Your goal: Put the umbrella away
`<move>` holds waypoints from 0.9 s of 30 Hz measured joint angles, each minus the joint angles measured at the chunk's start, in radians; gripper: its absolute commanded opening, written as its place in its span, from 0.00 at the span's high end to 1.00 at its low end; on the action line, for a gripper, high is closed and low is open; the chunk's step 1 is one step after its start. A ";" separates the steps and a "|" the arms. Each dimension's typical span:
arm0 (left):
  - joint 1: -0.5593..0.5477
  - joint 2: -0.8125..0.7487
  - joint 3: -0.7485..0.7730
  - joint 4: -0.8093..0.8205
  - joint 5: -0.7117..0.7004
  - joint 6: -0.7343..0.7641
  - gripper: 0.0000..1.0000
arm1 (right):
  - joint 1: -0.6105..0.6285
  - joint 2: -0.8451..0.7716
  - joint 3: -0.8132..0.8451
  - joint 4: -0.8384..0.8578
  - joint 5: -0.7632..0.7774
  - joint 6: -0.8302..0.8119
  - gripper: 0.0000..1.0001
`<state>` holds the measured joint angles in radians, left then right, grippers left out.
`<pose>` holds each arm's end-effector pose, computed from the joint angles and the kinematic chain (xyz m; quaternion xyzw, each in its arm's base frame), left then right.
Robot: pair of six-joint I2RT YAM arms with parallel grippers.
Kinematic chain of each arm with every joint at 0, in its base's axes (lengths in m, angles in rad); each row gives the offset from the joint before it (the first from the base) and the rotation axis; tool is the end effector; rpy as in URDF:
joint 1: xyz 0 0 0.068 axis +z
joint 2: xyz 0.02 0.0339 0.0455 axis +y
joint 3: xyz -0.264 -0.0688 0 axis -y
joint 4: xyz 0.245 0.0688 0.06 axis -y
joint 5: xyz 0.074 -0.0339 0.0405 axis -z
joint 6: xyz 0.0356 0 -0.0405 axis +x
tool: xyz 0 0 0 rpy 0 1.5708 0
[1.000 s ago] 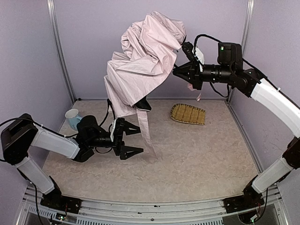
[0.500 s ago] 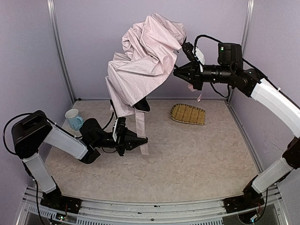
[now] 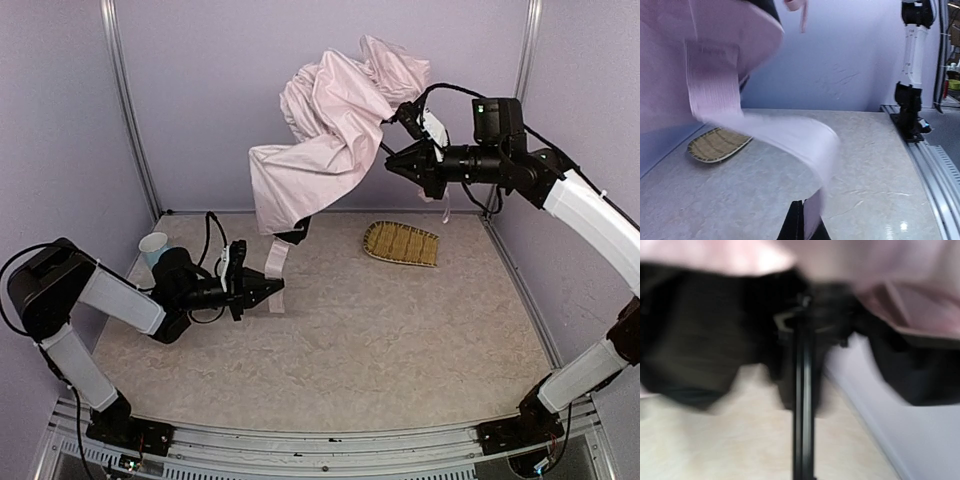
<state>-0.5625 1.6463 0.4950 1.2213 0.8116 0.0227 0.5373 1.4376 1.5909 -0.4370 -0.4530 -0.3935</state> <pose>0.2339 -0.1780 0.1843 0.4572 0.5166 -0.4386 0.5759 0.2667 0.1770 0.4422 -0.4703 0.6362 0.2212 0.5703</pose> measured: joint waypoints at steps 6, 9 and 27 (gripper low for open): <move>0.110 0.085 0.244 -0.259 -0.068 0.123 1.00 | 0.243 -0.052 -0.053 -0.165 -0.027 -0.168 1.00; 0.150 0.158 0.364 -0.351 -0.081 0.188 1.00 | 0.298 -0.081 -0.082 -0.235 -0.032 -0.206 1.00; 0.206 0.398 0.714 -0.497 -0.048 0.322 1.00 | 0.426 0.147 -0.478 -0.207 0.068 -0.121 1.00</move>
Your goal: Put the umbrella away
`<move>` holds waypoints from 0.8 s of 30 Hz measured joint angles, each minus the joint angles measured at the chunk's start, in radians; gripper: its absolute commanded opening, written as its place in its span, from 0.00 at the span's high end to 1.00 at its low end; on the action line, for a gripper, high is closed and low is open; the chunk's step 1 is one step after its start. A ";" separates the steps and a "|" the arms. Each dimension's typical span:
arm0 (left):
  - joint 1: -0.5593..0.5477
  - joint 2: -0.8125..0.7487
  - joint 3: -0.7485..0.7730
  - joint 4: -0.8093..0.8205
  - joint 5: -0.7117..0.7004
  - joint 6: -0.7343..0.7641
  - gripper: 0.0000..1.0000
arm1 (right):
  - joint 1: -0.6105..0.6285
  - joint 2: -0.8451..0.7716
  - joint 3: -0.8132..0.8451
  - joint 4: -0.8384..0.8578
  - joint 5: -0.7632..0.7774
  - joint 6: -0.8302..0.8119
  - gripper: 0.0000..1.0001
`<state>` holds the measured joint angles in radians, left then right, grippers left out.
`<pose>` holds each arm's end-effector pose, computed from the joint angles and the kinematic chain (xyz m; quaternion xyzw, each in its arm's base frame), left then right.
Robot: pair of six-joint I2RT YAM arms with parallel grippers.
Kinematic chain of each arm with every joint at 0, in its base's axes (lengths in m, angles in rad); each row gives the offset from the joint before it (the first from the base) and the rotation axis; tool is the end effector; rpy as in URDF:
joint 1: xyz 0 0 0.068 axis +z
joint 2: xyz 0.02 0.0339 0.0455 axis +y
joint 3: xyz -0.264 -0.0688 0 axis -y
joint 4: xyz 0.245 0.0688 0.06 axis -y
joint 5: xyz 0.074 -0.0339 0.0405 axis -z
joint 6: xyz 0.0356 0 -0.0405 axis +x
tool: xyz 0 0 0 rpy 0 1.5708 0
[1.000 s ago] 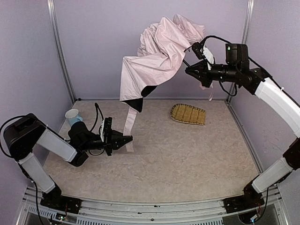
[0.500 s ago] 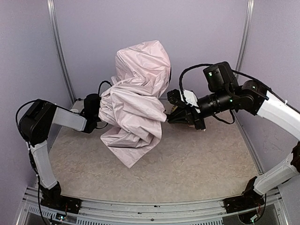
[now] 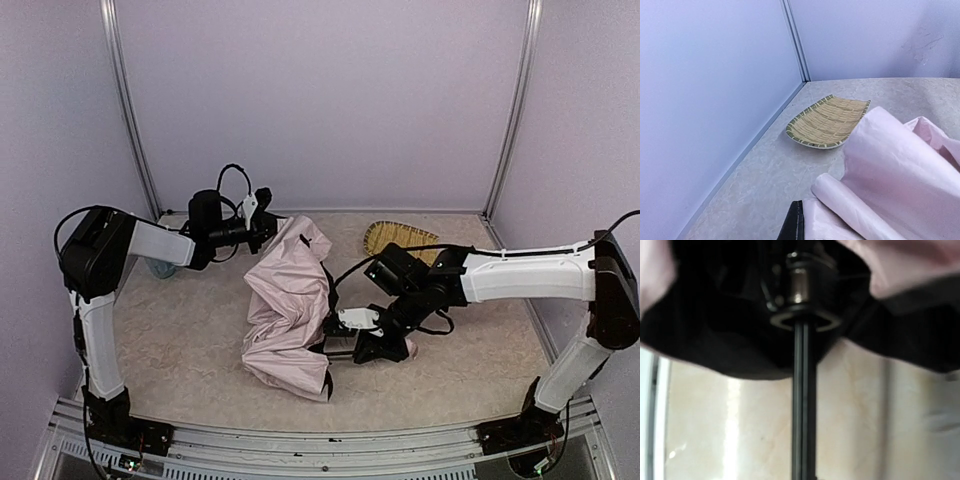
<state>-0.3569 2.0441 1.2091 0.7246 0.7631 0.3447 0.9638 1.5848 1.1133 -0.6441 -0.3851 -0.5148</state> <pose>0.4115 -0.1797 0.1961 0.4709 0.5640 -0.2812 0.6173 0.1694 0.2674 0.2235 -0.6762 0.6775 0.2311 0.1744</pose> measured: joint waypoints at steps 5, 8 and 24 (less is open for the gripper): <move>-0.020 0.017 0.000 0.010 -0.014 0.021 1.00 | 0.000 0.114 -0.046 0.119 -0.042 0.029 1.00; -0.024 0.033 0.000 0.016 -0.056 0.023 1.00 | 0.000 0.190 -0.047 0.149 -0.095 0.043 1.00; -0.039 -0.019 0.058 -0.071 -0.626 -0.071 0.17 | -0.104 0.343 -0.003 0.153 -0.272 0.122 1.00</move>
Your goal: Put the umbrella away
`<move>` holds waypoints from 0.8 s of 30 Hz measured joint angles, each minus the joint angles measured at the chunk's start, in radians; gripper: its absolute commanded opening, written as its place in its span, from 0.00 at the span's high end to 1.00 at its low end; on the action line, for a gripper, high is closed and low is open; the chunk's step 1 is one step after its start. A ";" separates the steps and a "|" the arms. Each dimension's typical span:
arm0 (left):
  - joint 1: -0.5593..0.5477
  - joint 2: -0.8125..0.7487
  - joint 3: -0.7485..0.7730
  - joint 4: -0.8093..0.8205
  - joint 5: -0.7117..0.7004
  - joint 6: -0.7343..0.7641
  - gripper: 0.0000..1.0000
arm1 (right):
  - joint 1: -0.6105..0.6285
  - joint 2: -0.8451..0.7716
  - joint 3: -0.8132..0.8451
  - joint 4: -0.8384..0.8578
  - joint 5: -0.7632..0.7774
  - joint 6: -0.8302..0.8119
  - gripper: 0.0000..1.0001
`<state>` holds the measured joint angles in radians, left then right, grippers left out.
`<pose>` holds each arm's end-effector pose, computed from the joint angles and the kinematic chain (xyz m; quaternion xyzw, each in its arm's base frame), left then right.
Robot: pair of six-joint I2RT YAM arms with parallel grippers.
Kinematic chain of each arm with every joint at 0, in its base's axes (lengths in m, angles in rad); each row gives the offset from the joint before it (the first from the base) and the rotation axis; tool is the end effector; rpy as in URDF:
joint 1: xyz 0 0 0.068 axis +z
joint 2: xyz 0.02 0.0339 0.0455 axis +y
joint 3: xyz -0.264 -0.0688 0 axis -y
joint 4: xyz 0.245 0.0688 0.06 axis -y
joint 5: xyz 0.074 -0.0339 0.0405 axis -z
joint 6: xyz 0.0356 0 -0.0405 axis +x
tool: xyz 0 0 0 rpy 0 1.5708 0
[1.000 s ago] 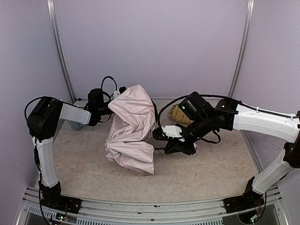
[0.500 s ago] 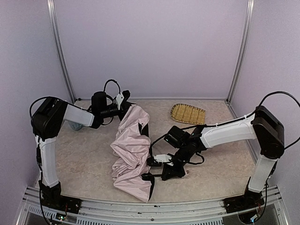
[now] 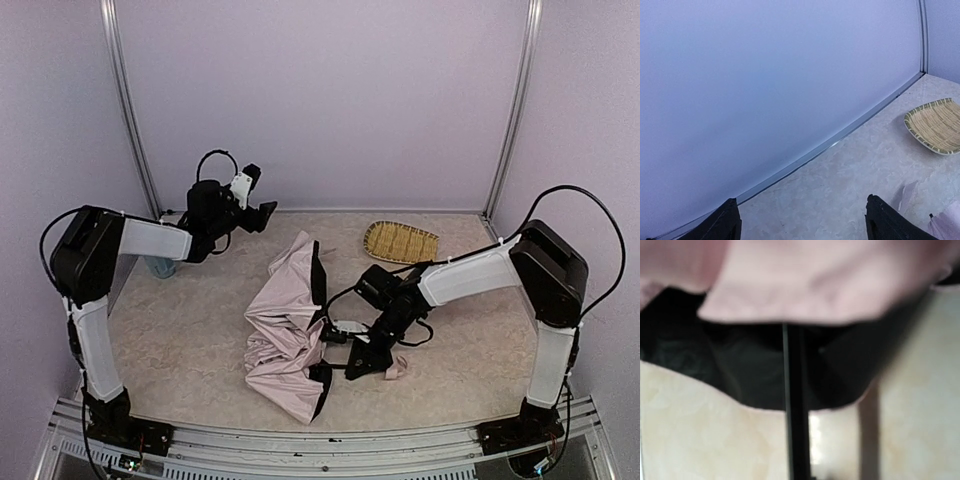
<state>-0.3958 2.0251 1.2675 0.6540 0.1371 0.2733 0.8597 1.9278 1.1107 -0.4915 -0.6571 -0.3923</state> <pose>0.4260 -0.1833 0.2147 0.2866 0.6849 -0.0917 0.6636 0.2121 0.2795 0.1246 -0.5840 0.7357 0.3399 0.0463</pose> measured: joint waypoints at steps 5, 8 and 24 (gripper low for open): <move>-0.034 -0.344 -0.209 -0.066 0.040 0.031 0.19 | -0.014 0.008 0.009 -0.002 -0.005 0.009 1.00; -0.108 -0.532 -0.290 -0.097 0.202 0.056 0.18 | -0.021 0.018 0.027 -0.007 0.003 0.009 1.00; -0.305 -0.546 -0.521 -0.338 0.588 0.086 0.23 | -0.043 0.021 0.043 0.057 0.077 0.037 0.75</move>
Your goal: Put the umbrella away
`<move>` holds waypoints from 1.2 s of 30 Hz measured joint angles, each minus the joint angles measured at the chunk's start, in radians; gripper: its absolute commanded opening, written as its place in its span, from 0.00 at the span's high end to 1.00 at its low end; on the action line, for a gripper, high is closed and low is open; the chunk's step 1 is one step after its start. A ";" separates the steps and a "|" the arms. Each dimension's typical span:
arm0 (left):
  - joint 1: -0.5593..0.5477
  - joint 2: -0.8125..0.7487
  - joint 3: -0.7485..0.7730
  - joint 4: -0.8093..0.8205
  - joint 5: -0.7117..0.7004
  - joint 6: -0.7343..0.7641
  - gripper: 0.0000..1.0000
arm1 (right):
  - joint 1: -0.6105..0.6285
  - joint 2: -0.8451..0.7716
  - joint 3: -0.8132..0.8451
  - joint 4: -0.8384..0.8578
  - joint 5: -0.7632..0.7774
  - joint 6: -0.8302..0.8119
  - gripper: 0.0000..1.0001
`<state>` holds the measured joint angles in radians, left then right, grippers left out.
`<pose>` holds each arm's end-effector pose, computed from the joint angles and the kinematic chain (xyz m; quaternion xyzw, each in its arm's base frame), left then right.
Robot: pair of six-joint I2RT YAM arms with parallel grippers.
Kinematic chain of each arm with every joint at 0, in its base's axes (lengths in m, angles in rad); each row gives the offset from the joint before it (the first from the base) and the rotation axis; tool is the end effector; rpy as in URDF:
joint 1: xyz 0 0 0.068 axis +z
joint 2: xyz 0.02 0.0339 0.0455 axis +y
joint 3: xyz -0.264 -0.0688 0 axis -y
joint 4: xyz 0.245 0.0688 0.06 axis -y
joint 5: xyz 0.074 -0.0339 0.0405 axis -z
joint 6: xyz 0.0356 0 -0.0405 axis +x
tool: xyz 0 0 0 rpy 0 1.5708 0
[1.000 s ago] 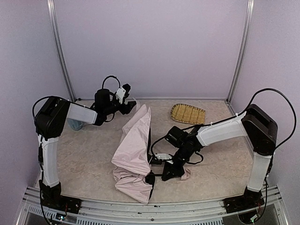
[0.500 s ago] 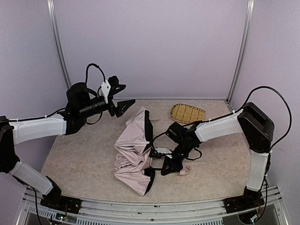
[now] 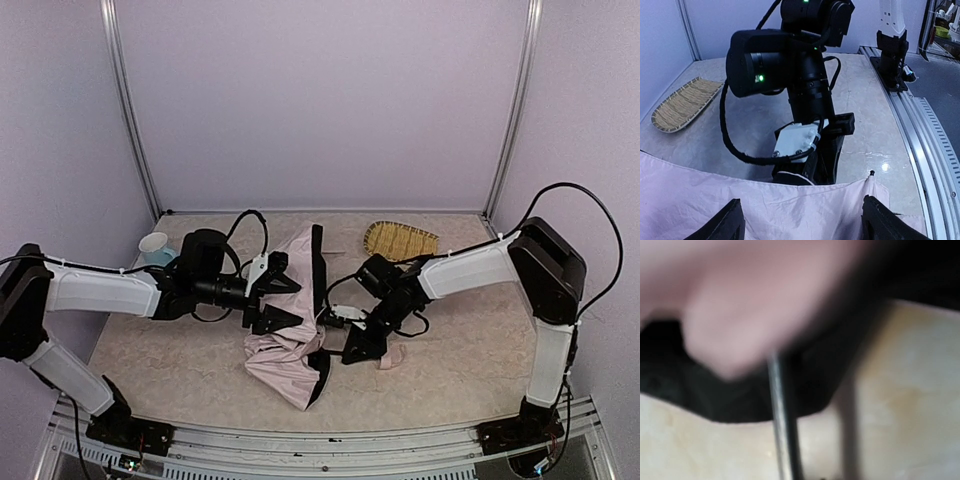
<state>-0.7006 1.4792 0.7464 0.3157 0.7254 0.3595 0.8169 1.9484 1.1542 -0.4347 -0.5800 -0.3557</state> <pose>0.2218 -0.2180 0.2163 0.5631 0.5783 -0.3796 0.4520 0.2367 0.2806 0.1284 -0.5630 0.7597 0.3116 0.0943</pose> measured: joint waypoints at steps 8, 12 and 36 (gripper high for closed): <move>-0.004 0.158 -0.003 -0.030 -0.047 -0.043 0.25 | -0.014 -0.113 -0.045 0.063 0.100 0.041 0.48; 0.016 0.236 0.005 -0.040 -0.035 -0.076 0.27 | 0.005 -0.249 -0.095 0.129 0.184 0.037 0.41; 0.132 0.485 0.148 0.000 0.171 -0.251 0.32 | 0.291 0.002 -0.011 0.420 0.450 -0.365 0.34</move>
<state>-0.5682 1.9640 0.8944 0.3157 0.8959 0.1081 1.1080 1.9499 1.1431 -0.0147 -0.1299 -0.7208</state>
